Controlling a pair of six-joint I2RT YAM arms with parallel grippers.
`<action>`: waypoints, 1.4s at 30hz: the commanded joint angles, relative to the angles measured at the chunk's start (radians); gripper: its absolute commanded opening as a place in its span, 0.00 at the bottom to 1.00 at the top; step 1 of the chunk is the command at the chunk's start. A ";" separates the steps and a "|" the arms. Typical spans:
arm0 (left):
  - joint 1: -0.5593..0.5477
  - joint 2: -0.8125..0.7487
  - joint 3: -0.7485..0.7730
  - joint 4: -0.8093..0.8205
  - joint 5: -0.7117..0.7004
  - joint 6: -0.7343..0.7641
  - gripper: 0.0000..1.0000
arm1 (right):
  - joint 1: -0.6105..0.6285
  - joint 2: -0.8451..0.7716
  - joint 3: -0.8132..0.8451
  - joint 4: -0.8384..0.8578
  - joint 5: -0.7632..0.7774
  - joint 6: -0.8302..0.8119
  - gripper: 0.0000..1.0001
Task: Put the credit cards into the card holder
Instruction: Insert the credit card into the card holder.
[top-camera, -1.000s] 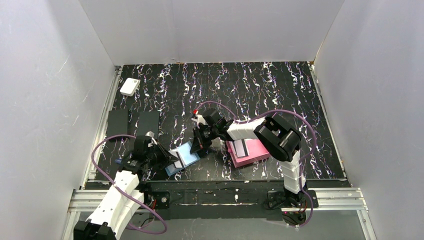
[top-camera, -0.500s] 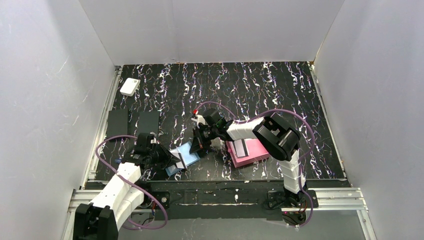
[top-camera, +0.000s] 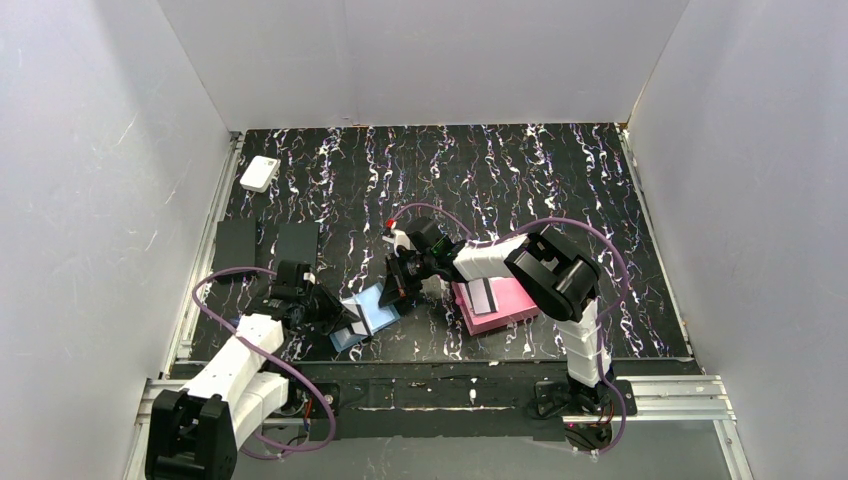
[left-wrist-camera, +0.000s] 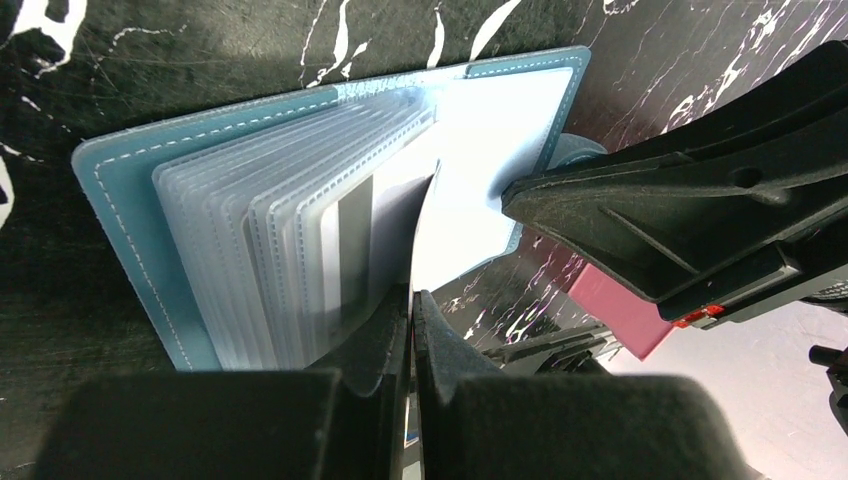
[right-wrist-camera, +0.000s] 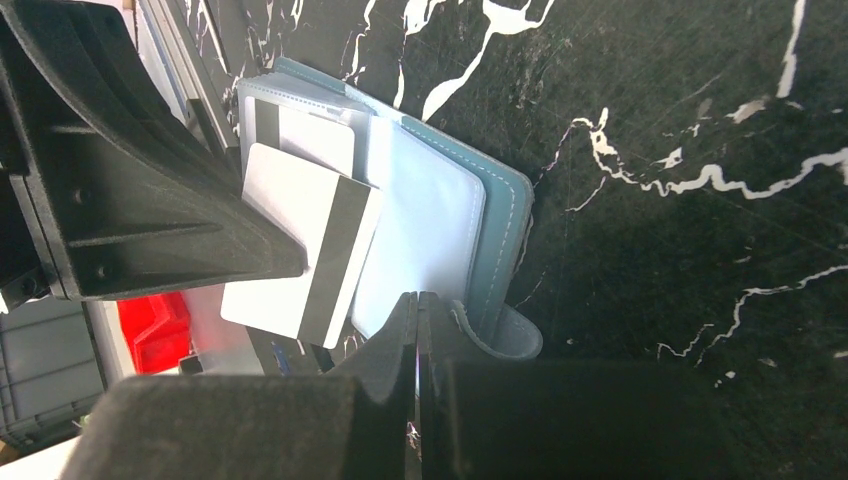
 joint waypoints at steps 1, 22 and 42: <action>0.006 0.040 0.021 -0.100 -0.079 0.017 0.00 | -0.003 0.007 -0.015 0.019 -0.003 -0.006 0.01; 0.006 0.220 0.094 -0.059 -0.090 0.060 0.00 | -0.002 0.009 -0.010 0.021 -0.017 -0.005 0.01; 0.007 0.046 -0.112 0.244 -0.141 0.036 0.00 | -0.003 0.016 -0.022 0.044 -0.026 0.007 0.01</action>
